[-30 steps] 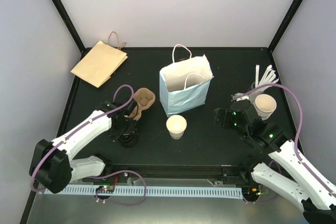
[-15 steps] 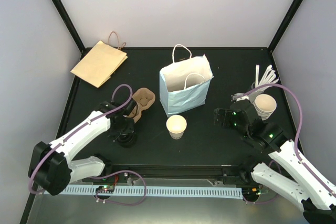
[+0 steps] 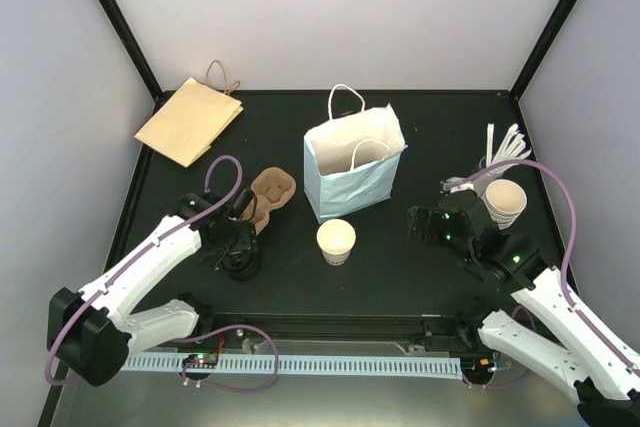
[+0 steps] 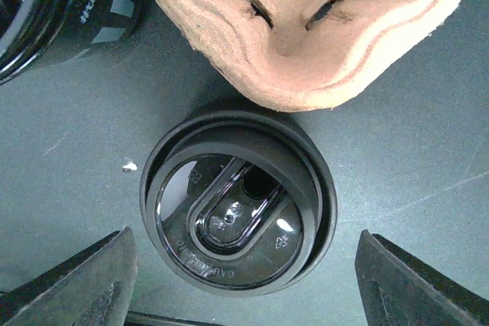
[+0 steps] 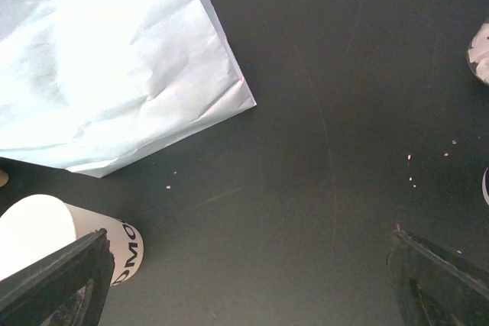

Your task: Pack the takeout coffee

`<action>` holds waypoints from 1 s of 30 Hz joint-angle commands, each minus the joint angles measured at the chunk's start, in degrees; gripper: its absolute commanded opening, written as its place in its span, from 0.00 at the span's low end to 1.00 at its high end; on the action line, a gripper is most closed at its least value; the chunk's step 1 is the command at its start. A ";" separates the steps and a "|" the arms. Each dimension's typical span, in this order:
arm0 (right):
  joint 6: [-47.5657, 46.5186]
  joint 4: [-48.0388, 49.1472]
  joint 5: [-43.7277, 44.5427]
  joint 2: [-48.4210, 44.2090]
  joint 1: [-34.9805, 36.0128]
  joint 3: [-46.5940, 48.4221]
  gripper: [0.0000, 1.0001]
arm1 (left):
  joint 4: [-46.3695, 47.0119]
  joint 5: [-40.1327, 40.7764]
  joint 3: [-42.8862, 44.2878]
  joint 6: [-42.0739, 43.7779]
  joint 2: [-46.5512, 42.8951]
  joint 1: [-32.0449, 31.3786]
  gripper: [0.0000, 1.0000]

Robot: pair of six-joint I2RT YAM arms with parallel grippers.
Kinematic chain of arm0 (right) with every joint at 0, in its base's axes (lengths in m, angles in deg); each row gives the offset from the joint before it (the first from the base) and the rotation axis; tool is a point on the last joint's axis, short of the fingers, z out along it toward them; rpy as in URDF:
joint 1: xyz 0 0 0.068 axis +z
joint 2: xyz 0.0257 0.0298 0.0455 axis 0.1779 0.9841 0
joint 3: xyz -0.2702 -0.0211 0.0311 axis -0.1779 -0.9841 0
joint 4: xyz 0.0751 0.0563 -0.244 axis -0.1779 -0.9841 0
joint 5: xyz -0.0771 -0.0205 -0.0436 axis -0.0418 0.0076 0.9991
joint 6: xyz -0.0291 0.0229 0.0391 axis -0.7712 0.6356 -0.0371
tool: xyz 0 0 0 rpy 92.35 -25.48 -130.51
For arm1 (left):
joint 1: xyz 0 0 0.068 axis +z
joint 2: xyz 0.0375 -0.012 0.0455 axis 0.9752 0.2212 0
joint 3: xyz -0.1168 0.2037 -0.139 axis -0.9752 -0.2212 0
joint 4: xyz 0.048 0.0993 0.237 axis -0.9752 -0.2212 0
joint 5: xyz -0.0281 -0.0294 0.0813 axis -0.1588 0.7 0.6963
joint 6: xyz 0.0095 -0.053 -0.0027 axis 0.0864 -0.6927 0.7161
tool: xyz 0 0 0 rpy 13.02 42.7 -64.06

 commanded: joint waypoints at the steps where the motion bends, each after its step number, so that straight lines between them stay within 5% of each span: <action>1: 0.01 0.74 0.01 -0.27 -0.21 2.03 1.00 | 2.00 -2.12 -0.74 1.39 0.40 2.38 0.81; 30: -0.26 0.31 0.33 -0.03 -0.16 2.81 1.00 | 8.50 -13.08 -7.01 5.66 0.33 12.80 0.91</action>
